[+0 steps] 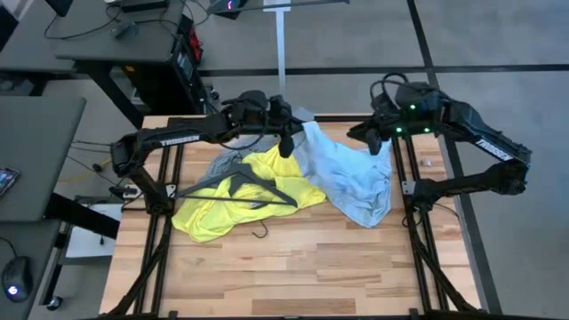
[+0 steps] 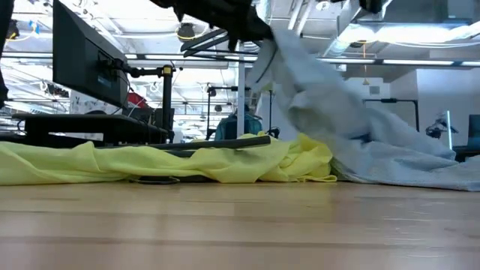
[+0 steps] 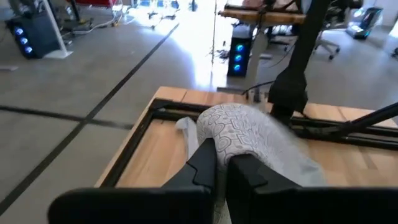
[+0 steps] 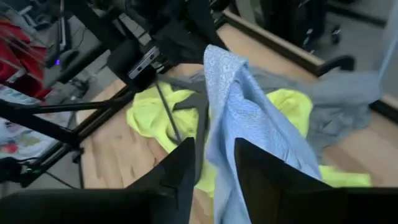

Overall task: Hang clothes
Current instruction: Hang the blue shirt on the black hanger

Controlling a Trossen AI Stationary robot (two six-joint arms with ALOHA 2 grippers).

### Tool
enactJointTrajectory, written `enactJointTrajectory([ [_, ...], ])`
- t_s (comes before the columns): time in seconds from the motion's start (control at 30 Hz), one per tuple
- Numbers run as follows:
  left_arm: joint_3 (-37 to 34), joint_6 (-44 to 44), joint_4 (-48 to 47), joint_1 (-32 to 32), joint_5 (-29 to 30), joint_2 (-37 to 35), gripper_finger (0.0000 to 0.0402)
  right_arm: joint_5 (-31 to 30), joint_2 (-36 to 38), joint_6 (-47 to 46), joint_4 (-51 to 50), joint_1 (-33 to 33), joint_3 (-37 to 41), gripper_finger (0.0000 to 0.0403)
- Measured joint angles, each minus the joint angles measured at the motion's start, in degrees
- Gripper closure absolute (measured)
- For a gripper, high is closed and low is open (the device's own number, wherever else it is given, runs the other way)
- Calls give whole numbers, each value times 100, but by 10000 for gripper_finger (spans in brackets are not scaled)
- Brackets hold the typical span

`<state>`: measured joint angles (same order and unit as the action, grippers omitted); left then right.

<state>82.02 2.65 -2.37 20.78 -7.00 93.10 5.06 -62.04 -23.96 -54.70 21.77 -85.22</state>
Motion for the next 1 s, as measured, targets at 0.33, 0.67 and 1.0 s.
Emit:
enactJointTrajectory([
  [0.33,0,306,-630,141,169,-48,401,-349,-531,-484,639,-1581,620,218],
  [0.67,0,732,-894,126,-1312,-74,401,-2285,-1734,-1881,1153,-2797,1704,221],
  [1.0,0,744,-969,133,-1645,-103,401,-2395,-2804,-1712,2009,-2687,2022,222],
])
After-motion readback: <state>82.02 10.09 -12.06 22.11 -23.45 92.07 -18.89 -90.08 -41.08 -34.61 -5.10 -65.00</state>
